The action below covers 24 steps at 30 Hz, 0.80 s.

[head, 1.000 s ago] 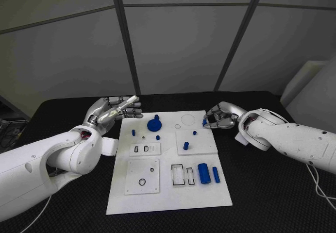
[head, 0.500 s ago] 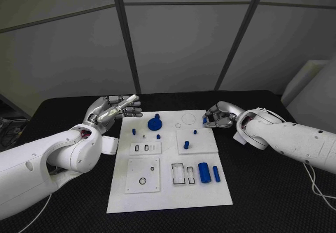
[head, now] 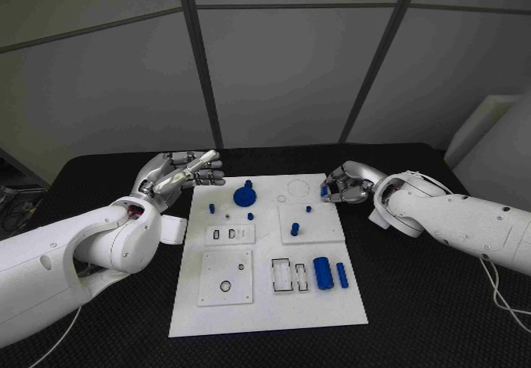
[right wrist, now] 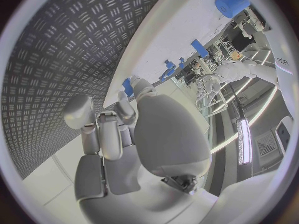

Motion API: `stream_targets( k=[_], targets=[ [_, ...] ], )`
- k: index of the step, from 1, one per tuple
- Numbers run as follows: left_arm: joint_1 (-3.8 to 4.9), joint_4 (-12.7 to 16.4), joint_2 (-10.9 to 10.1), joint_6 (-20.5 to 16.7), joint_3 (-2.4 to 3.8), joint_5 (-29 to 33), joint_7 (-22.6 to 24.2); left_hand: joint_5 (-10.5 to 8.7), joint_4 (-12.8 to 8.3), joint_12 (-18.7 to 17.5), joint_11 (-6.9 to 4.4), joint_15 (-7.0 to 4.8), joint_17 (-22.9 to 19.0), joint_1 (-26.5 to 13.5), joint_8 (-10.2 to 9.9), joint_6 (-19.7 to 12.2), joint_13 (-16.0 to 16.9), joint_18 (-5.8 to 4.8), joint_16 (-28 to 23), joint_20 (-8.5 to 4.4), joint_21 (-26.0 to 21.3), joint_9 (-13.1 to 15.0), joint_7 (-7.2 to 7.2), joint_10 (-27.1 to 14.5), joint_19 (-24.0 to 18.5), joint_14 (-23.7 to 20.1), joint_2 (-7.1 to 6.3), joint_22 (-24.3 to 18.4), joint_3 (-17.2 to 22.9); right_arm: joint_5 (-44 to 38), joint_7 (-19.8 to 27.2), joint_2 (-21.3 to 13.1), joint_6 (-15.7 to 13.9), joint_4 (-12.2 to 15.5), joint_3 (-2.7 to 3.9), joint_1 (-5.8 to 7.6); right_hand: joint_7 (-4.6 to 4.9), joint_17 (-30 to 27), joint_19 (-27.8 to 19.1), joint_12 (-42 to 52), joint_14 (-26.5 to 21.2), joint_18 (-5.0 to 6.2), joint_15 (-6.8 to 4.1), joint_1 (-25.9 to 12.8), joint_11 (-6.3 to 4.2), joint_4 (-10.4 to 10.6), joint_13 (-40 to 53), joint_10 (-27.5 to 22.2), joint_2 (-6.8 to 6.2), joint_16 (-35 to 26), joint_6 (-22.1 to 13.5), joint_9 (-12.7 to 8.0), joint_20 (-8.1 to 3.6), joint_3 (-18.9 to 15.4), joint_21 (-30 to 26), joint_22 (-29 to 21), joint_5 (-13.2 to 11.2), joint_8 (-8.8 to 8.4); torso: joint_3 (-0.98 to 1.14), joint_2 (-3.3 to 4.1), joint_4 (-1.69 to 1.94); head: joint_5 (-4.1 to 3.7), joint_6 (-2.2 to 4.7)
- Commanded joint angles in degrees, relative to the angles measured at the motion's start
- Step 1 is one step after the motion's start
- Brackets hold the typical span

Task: Assemble the parts on the task board

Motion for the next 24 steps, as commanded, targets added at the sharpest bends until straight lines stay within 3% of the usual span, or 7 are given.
stream_targets(
  k=[1, 7, 10, 19, 24],
  targets=[
    [0.08, 0.1, 0.0, 0.5, 0.05, -0.2, 0.1, 0.18, -0.3, -0.2, 0.35, 0.10, 0.1, 0.5, -0.2, -0.1, 0.0, -0.66, -0.3, 0.08, 0.3, 0.0, 0.57, 0.0, 0.4, 0.1, 0.23, -0.1, 0.0, -0.6, -0.3, 0.1, -0.1, 0.1, 0.02, 0.06, -0.13, 6.9, 0.3, 0.2, 4.4, -0.13, -0.36, 0.1, -0.08, -0.2, 0.1, 0.6, 0.85, 0.3, 0.9, 0.1, -0.07, 0.1, 0.2, 0.2, -0.4, 0.51, -0.01, 0.00, -0.04, -0.05, 0.05],
    [0.08, 0.1, -0.1, 0.5, 0.05, -0.2, 0.1, 0.18, -0.3, -0.2, 0.35, 0.10, 0.1, 0.5, -0.2, -0.1, 0.0, -0.66, -0.3, 0.08, 0.3, 0.0, 0.57, 0.0, 0.4, 0.1, 0.23, -0.1, 0.0, -0.6, 0.2, 0.1, -1.6, 0.2, 0.02, 0.06, -0.91, 7.3, 1.0, 0.9, 4.6, -0.31, -0.86, 0.7, -0.74, -0.4, 1.1, 1.6, 2.18, 0.4, 3.2, 0.5, -0.43, 0.9, 0.8, 1.3, -0.6, 1.91, -0.02, 0.03, -0.02, -0.08, -0.06],
    [0.08, 0.1, -0.1, 0.5, 0.05, -0.2, 0.1, 0.18, -0.3, -0.2, 0.35, 0.10, 0.1, 0.5, -0.2, -0.1, 0.0, -0.66, -0.3, 0.08, 0.3, 0.0, 0.57, 0.0, 0.4, 0.1, 0.23, -0.1, 0.0, -0.7, 0.6, 0.2, -2.8, 0.4, 0.02, 0.05, -1.38, 7.7, 1.7, 1.8, 4.7, -0.55, -1.29, 1.3, -1.19, -0.6, 2.6, 2.9, 3.29, 0.6, 3.9, 0.5, -0.85, 1.9, 1.5, 2.5, -2.9, 2.45, 0.00, 0.02, 0.01, 0.03, -0.09],
    [0.08, 0.2, -0.2, 0.6, 0.05, -0.2, -0.1, 0.18, -0.3, -0.2, 0.35, 0.10, 0.1, 0.5, -0.2, -0.1, 0.0, -0.66, -0.3, 0.08, 0.3, 0.0, 0.57, 0.0, 0.4, 0.1, 0.23, -0.1, 0.0, -0.4, 0.8, 0.3, -4.9, 0.8, 0.02, -0.04, -1.85, 8.2, 2.4, 3.5, 4.8, -0.77, -1.61, 1.6, -1.59, -1.0, 5.3, 5.0, 3.99, 0.8, 4.8, 0.5, -1.19, 3.1, 2.2, 3.7, -3.4, 2.98, -0.03, -0.01, 0.01, 0.03, -0.17],
    [0.08, 0.2, -0.3, 0.6, 0.05, -0.2, -0.2, 0.18, -0.3, -0.2, 0.37, 0.11, 0.1, 0.5, -0.3, -0.2, 0.0, -0.66, -0.4, 0.09, 0.3, -0.1, 0.60, 0.0, 0.4, 0.1, 0.25, -0.1, 0.0, -0.3, 0.6, 0.0, -7.0, 2.7, 0.03, -0.10, -2.00, 9.0, 2.8, 4.1, 4.9, -0.89, -1.72, 1.5, -1.71, -1.0, 6.4, 5.8, 4.12, 1.2, 5.1, 0.5, -1.29, 3.3, 2.5, 4.3, -3.2, 3.11, 0.08, 0.00, -0.10, 0.26, -0.17]
  ],
)
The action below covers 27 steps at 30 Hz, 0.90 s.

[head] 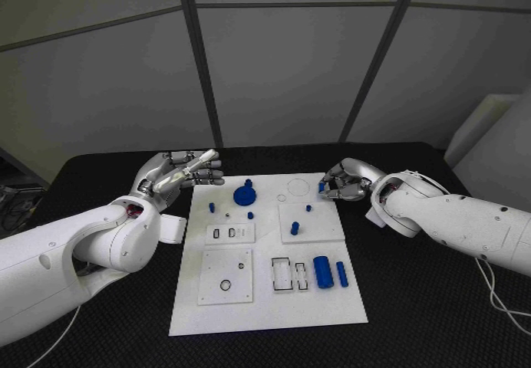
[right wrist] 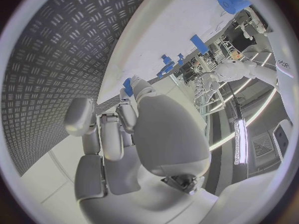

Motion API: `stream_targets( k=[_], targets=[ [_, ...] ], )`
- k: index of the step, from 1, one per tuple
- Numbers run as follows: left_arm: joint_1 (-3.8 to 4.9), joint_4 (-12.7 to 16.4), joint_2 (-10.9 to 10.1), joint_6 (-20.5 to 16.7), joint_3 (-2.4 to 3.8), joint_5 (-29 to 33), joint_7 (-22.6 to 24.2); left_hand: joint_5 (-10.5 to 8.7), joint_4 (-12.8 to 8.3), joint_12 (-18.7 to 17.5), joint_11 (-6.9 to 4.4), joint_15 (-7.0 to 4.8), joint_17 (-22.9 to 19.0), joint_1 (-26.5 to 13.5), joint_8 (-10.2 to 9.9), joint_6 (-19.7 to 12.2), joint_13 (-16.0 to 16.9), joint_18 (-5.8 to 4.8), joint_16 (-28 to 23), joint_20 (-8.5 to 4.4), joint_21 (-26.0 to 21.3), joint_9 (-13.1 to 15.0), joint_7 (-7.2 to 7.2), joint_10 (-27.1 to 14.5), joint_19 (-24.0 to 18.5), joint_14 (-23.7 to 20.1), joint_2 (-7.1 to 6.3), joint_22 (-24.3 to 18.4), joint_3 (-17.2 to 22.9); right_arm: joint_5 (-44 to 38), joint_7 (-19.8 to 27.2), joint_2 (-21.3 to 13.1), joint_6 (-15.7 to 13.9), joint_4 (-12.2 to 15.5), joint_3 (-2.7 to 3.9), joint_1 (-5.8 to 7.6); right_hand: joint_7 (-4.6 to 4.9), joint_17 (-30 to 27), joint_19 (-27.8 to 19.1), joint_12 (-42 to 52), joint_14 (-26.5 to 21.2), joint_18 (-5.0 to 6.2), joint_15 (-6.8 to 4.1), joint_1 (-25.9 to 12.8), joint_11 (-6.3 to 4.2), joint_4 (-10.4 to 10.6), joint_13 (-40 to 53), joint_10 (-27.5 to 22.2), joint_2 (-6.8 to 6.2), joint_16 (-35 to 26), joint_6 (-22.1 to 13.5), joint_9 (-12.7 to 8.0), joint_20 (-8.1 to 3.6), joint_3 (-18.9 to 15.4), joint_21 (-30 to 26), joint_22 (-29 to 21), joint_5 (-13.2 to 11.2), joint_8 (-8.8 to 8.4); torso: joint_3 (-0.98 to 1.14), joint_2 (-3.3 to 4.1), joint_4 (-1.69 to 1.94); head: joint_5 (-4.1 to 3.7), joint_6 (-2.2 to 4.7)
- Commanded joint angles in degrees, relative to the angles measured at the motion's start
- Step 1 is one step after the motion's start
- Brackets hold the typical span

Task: Assemble the parts on the task board

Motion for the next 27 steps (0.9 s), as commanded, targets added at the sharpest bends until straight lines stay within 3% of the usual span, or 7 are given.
stream_targets(
  k=[1, 11, 17, 22, 27],
  targets=[
    [0.08, 0.1, -0.1, 0.6, 0.05, -0.2, 0.1, 0.18, -0.3, -0.2, 0.37, 0.11, 0.0, 0.5, -0.3, -0.2, 0.0, -0.66, -0.4, 0.08, 0.3, -0.1, 0.60, 0.0, 0.4, 0.1, 0.25, -0.1, 0.0, 0.1, 0.3, -0.2, -3.7, 1.6, 0.03, 0.04, -0.21, 9.1, 0.4, 0.3, 4.8, -0.91, -0.49, 0.0, -0.08, 0.0, 0.4, 0.6, 0.65, 0.2, 0.6, 0.2, 0.00, 0.6, 0.3, 0.2, 0.2, 0.25, 0.11, 0.00, -0.07, 0.18, 0.09],
    [0.08, 0.0, -0.3, 0.5, 0.05, -0.2, -0.1, 0.17, -0.3, -0.3, 0.39, 0.11, 0.1, 0.5, -0.3, -0.2, 0.0, -0.66, -0.4, 0.09, 0.3, -0.1, 0.63, -0.1, 0.4, 0.1, 0.24, -0.1, -0.1, -1.2, -3.3, -1.4, -5.9, 9.7, 0.09, 0.10, -0.37, 9.5, 0.7, 0.5, 4.9, -1.01, -0.61, 0.0, -0.21, -0.2, 0.8, 0.8, 0.63, 0.4, 1.0, 0.2, -0.12, 0.8, 0.6, 0.8, 0.5, 0.41, -0.06, -0.20, 0.05, 0.80, 0.11],
    [0.09, -0.7, -0.1, 0.6, 0.05, -0.2, -0.1, 0.17, -0.3, -0.3, 0.40, 0.12, 0.1, 0.5, -0.3, -0.2, 0.0, -0.66, -0.4, 0.09, 0.3, -0.1, 0.64, -0.1, 0.4, 0.1, 0.23, -0.1, -0.1, -5.1, -5.7, 1.1, -6.2, 13.8, 0.11, 0.14, -0.43, 10.0, 0.8, 0.5, 4.9, -1.05, -0.65, -0.1, -0.26, -0.2, 0.8, 0.8, 0.63, 0.6, 1.1, 0.2, -0.17, 0.9, 0.7, 1.0, 0.4, 0.45, -0.14, -0.41, 0.21, 1.88, 0.09],
    [0.10, -1.2, 0.1, 0.6, 0.05, -0.2, -0.1, 0.17, -0.3, -0.3, 0.40, 0.12, 0.1, 0.5, -0.3, -0.2, 0.0, -0.66, -0.4, 0.09, 0.3, -0.1, 0.64, -0.1, 0.4, 0.1, 0.23, -0.1, -0.1, -8.4, -7.3, 4.9, -4.9, 13.8, 0.13, 0.15, -0.43, 10.3, 1.0, 0.5, 5.0, -1.10, -0.66, -0.1, -0.27, -0.2, 0.9, 0.9, 0.63, 0.8, 1.1, 0.2, -0.17, 0.9, 0.9, 1.2, 0.4, 0.46, -0.27, -0.76, 0.30, 3.29, -0.66],
    [0.10, -1.6, 0.4, 0.6, 0.05, -0.1, -0.1, 0.17, -0.3, -0.3, 0.40, 0.12, 0.1, 0.5, -0.3, -0.2, 0.0, -0.66, -0.4, 0.09, 0.3, -0.1, 0.64, -0.1, 0.4, 0.1, 0.23, -0.1, -0.1, -11.6, -8.4, 8.5, -3.5, 12.8, 0.11, 0.13, -0.45, 10.5, 1.1, 0.6, 5.1, -1.13, -0.68, -0.3, -0.29, -0.2, 1.0, 1.0, 0.59, 0.9, 1.2, 0.2, -0.21, 0.9, 1.0, 1.4, 0.4, 0.49, -0.45, -1.02, 0.37, 3.88, -1.02]
  ],
)
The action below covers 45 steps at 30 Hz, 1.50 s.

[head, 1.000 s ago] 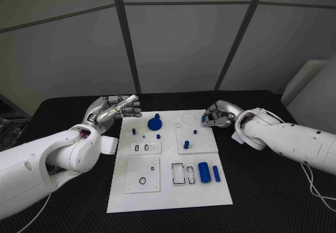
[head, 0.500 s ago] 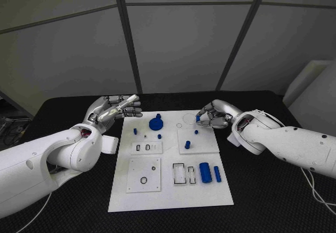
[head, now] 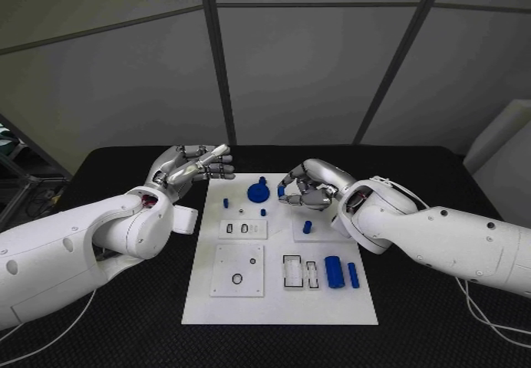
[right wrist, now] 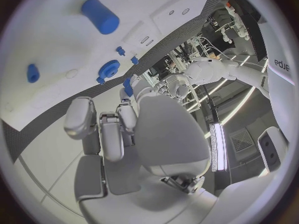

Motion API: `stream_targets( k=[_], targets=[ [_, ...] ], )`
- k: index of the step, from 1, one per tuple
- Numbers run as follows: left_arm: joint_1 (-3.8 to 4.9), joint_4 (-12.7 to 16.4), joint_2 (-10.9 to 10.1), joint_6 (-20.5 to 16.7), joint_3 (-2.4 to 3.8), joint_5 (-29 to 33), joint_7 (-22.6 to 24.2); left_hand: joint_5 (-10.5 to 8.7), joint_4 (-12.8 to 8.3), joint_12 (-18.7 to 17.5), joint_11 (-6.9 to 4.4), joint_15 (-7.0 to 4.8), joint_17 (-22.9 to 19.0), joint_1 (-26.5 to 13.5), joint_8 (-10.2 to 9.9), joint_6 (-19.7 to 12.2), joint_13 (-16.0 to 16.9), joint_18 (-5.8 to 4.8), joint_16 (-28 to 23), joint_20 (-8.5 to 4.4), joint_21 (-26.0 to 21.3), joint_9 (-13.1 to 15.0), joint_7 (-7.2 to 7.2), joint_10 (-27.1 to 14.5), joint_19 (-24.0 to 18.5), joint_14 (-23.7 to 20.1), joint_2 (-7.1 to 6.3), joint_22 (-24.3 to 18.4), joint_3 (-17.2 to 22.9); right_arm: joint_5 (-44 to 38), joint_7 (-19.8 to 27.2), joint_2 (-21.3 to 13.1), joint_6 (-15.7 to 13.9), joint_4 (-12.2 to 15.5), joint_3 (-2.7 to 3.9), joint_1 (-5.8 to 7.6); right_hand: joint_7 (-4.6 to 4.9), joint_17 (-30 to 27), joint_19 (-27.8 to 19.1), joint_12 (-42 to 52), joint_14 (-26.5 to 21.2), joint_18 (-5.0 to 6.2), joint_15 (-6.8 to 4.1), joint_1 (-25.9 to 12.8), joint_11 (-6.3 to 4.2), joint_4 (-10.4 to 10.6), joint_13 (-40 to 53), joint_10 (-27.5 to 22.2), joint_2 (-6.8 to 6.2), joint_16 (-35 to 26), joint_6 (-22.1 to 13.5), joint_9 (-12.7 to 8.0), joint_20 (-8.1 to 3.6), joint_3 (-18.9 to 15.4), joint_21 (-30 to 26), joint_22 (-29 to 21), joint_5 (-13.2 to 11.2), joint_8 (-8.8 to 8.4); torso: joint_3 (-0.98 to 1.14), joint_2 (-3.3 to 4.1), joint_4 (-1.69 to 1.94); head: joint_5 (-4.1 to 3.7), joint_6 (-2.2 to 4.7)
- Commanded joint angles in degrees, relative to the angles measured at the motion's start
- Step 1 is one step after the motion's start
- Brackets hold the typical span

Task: Assemble the parts on the task board

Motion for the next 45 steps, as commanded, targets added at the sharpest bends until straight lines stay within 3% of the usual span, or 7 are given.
stream_targets(
  k=[1, 11, 16, 22, 30, 36, 45],
  targets=[
    [0.10, -0.2, 0.2, 0.6, 0.05, -0.1, 0.2, 0.17, -0.4, -0.3, 0.40, 0.12, 0.1, 0.5, -0.3, -0.2, 0.0, -0.66, -0.4, 0.09, 0.3, -0.1, 0.64, -0.1, 0.4, 0.1, 0.23, -0.1, -0.1, -5.8, -2.7, 2.2, 1.4, -0.7, 0.03, 0.08, -0.65, 10.5, 0.4, 0.2, 5.0, -1.13, -0.28, -0.3, -0.08, 0.1, 0.1, 0.3, 0.35, 0.3, 1.0, 0.1, -0.09, 0.3, 0.3, 0.1, 0.0, 0.19, -0.20, -0.35, 0.13, 0.68, -0.32],
    [0.11, -0.3, 0.6, 0.7, 0.06, 0.2, 0.0, 0.17, -0.4, -0.3, 0.40, 0.13, 0.1, 0.4, -0.4, -0.2, 0.0, -0.66, -0.4, 0.10, 0.3, -0.1, 0.64, -0.1, 0.4, 0.1, 0.23, -0.1, -0.1, -12.6, -5.5, 7.0, 5.3, -2.0, 0.01, -1.18, -0.75, 10.6, 0.4, -0.2, 5.1, -1.12, -0.35, -0.4, -0.17, -0.1, -0.4, -0.1, 0.01, 0.3, 1.1, 0.1, -0.16, 0.4, 0.3, 0.1, -0.3, 0.24, -0.21, -0.26, 0.09, 1.89, -1.04],
    [0.11, -0.4, 0.6, 0.7, 0.06, 0.2, -0.1, 0.17, -0.4, -0.3, 0.40, 0.13, 0.1, 0.4, -0.4, -0.2, 0.0, -0.66, -0.4, 0.10, 0.3, -0.1, 0.64, -0.1, 0.4, 0.1, 0.23, -0.1, -0.1, -14.2, -6.4, 8.7, 6.6, -2.8, 0.00, -2.16, -0.76, 10.6, 0.4, -0.3, 5.1, -1.12, -0.36, -0.3, -0.18, -0.2, -0.5, -0.1, -0.02, 0.3, 1.2, 0.1, -0.17, 0.5, 0.3, 0.1, -0.3, 0.26, -0.06, -0.20, -0.05, 2.54, -1.52],
    [0.11, -0.5, 1.0, 0.8, 0.07, 0.2, -0.1, 0.17, -0.4, -0.3, 0.40, 0.13, 0.1, 0.4, -0.4, -0.2, 0.0, -0.66, -0.4, 0.10, 0.3, -0.1, 0.64, -0.1, 0.4, 0.1, 0.23, -0.1, -0.1, -15.2, -7.1, 10.0, 7.7, -3.4, -0.04, -2.77, -0.76, 10.5, 0.3, -0.3, 5.0, -1.12, -0.37, -0.4, -0.18, -0.2, -0.5, -0.2, -0.05, 0.3, 1.2, 0.1, -0.18, 0.5, 0.3, 0.1, -0.3, 0.26, -0.06, -0.24, 0.16, 2.52, -1.85],
    [0.11, -0.6, 1.0, 0.8, 0.07, 0.2, -0.2, 0.17, -0.4, -0.3, 0.40, 0.13, 0.1, 0.4, -0.4, -0.2, 0.0, -0.66, -0.4, 0.10, 0.3, -0.1, 0.64, -0.1, 0.4, 0.1, 0.23, -0.1, -0.1, -15.7, -7.6, 10.4, 9.0, -3.8, -0.11, -3.10, -0.73, 10.5, 0.4, -0.4, 5.0, -1.12, -0.37, -0.5, -0.17, -0.2, -0.6, -0.3, -0.10, 0.3, 1.2, 0.0, -0.19, 0.5, 0.3, 0.1, -0.3, 0.26, -0.08, -0.24, 0.01, 2.89, -2.19],
    [0.11, -0.6, 1.0, 0.9, 0.07, 0.2, -0.2, 0.17, -0.4, -0.3, 0.40, 0.13, 0.1, 0.4, -0.4, -0.2, 0.0, -0.66, -0.4, 0.10, 0.3, -0.1, 0.64, -0.1, 0.4, 0.1, 0.23, -0.1, -0.1, -15.7, -7.3, 10.1, 10.9, -3.6, -1.87, -3.16, -0.73, 10.4, 0.2, -0.5, 5.0, -1.10, -0.36, -0.8, -0.15, -0.1, -0.7, -0.4, -0.34, 0.2, 1.2, 0.0, -0.20, 0.4, 0.3, 0.0, -0.4, 0.28, -0.10, -0.29, 0.05, 2.98, -2.41],
    [0.11, -0.5, 0.9, 1.0, 0.07, 0.2, -0.3, 0.17, -0.4, -0.3, 0.40, 0.13, 0.1, 0.4, -0.4, -0.2, 0.0, -0.66, -0.4, 0.10, 0.3, -0.1, 0.64, -0.1, 0.4, 0.1, 0.23, -0.1, -0.1, -15.8, -7.6, 10.3, 11.9, -4.0, -2.48, -3.17, -0.73, 10.3, 0.2, -0.6, 5.0, -1.09, -0.36, -0.9, -0.15, -0.1, -0.8, -0.5, -0.39, 0.2, 1.2, 0.0, -0.21, 0.4, 0.2, -0.1, -0.4, 0.27, -0.11, -0.25, 0.05, 3.02, -2.51]
  ],
)
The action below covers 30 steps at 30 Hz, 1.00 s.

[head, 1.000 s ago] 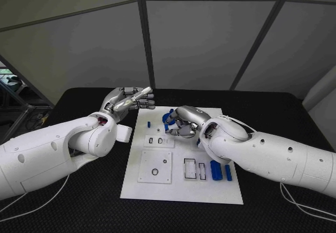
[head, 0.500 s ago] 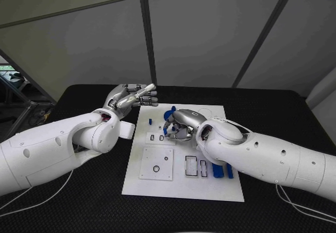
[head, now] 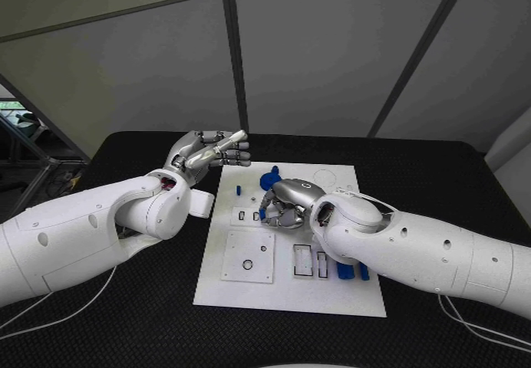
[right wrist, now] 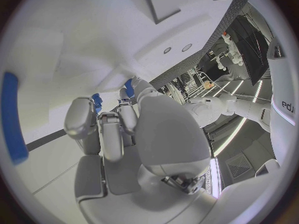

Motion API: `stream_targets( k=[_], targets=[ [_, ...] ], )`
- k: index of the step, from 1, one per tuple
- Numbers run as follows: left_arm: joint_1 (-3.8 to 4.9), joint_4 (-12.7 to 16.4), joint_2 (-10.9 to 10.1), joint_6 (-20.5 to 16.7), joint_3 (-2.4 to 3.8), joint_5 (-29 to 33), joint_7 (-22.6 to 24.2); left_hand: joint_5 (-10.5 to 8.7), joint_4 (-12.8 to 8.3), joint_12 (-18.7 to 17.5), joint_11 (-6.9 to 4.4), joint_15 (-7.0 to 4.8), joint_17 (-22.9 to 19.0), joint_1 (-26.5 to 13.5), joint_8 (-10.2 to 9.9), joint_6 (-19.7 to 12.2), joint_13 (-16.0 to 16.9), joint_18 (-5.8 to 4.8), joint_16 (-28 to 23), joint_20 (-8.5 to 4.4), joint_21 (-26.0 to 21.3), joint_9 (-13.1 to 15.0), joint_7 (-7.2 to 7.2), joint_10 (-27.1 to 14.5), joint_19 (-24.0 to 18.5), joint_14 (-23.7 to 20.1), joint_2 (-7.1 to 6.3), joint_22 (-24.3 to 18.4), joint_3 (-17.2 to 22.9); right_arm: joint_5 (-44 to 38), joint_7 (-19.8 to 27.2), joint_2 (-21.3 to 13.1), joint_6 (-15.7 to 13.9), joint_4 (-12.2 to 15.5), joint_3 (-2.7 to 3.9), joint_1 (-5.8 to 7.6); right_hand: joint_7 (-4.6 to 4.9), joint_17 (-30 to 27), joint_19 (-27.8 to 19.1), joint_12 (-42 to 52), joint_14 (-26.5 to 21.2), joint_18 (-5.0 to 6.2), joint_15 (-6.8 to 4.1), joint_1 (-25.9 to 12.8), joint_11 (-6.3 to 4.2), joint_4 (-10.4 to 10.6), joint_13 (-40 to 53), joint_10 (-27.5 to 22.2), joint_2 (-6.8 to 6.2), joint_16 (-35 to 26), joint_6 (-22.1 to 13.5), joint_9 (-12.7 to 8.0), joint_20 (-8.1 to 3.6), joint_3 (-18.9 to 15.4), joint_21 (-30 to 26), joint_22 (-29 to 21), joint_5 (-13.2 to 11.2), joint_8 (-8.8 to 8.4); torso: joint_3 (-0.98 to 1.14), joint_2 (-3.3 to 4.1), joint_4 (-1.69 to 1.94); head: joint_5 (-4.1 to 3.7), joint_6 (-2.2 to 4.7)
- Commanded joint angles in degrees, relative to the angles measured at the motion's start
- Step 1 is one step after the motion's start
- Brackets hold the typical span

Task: Assemble the parts on the task board

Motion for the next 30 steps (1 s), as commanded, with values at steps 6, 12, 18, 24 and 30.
stream_targets(
  k=[6, 12, 18, 24, 30],
  targets=[
    [0.10, 0.1, 0.0, 0.8, 0.06, 0.1, 0.1, 0.17, -0.4, -0.3, 0.40, 0.13, 0.1, 0.4, -0.4, -0.2, 0.0, -0.66, -0.2, 0.10, 0.3, -0.1, 0.64, -0.1, 0.4, 0.1, 0.23, -0.1, -0.1, -0.8, -0.8, 0.1, 3.0, -0.4, -0.44, -0.28, -0.79, 10.3, 0.2, -0.4, 5.0, -1.08, -0.37, -0.7, 0.16, 0.1, 0.0, -0.4, 0.02, 0.2, 1.0, 0.0, -0.21, 0.2, 0.2, -0.1, -0.1, 0.29, 0.00, 0.03, 0.01, 0.10, -0.16],
    [0.10, 0.1, -0.1, 0.9, 0.06, 0.1, 0.0, 0.17, -0.4, -0.3, 0.40, 0.13, 0.1, 0.4, -0.4, -0.2, 0.0, -0.66, -0.2, 0.10, 0.3, -0.1, 0.64, -0.1, 0.4, 0.1, 0.23, -0.1, -0.1, -1.3, -1.3, 0.1, 3.2, -0.4, -0.45, -0.28, -0.67, 10.2, 0.0, -0.9, 5.0, -1.04, -0.32, -1.1, 0.23, 0.1, -0.6, -1.0, -0.26, 0.2, 0.7, -0.1, -0.20, 0.2, 0.1, -0.3, -0.1, 0.12, 0.03, 0.01, -0.03, 0.00, -0.21],
    [0.09, 0.1, -0.1, 0.9, 0.06, 0.1, 0.0, 0.17, -0.4, -0.3, 0.40, 0.13, 0.1, 0.4, -0.4, -0.2, 0.0, -0.66, -0.2, 0.10, 0.3, -0.1, 0.64, -0.1, 0.4, 0.1, 0.23, -0.1, -0.1, -2.1, -2.0, 0.0, 3.3, -0.3, -0.45, -0.28, -0.10, 10.3, -0.3, -2.2, 5.0, -1.00, -0.02, -1.7, 0.66, 0.0, -2.2, -2.5, -0.95, 0.2, -0.7, -0.5, -0.02, 0.2, -0.2, -0.6, -0.1, -0.58, 0.02, 0.02, -0.03, -0.06, -0.21],
    [0.09, 0.1, 0.0, 1.0, 0.06, 0.1, -0.1, 0.17, -0.4, -0.4, 0.43, 0.15, 0.1, 0.4, -0.4, -0.3, 0.0, -0.66, -0.3, 0.11, 0.3, -0.1, 0.68, -0.1, 0.3, 0.1, 0.22, -0.1, -0.2, -2.5, -2.5, -0.1, 3.1, -0.3, -0.45, -0.28, 0.59, 10.4, -0.5, -3.0, 5.0, -0.99, 0.47, -2.1, 1.25, -0.1, -3.1, -3.4, -1.50, 0.2, -2.2, -0.8, 0.36, 0.4, -0.3, -0.8, -0.1, -1.39, 0.03, 0.03, -0.01, -0.13, -0.25],
    [0.09, 0.1, 0.0, 1.0, 0.05, 0.1, -0.1, 0.17, -0.4, -0.4, 0.43, 0.15, 0.1, 0.4, -0.4, -0.3, 0.0, -0.66, -0.3, 0.11, 0.3, -0.1, 0.68, -0.1, 0.3, 0.1, 0.22, -0.1, -0.2, -2.8, -2.8, -0.1, 2.9, -0.3, -0.45, -0.28, 0.95, 10.5, -0.6, -3.4, 5.0, -0.95, 0.77, -2.4, 1.59, -0.1, -3.6, -4.0, -1.80, 0.3, -3.1, -1.0, 0.66, 0.6, -0.4, -0.9, -0.1, -1.83, 0.01, 0.00, 0.02, -0.18, -0.23]
  ],
)
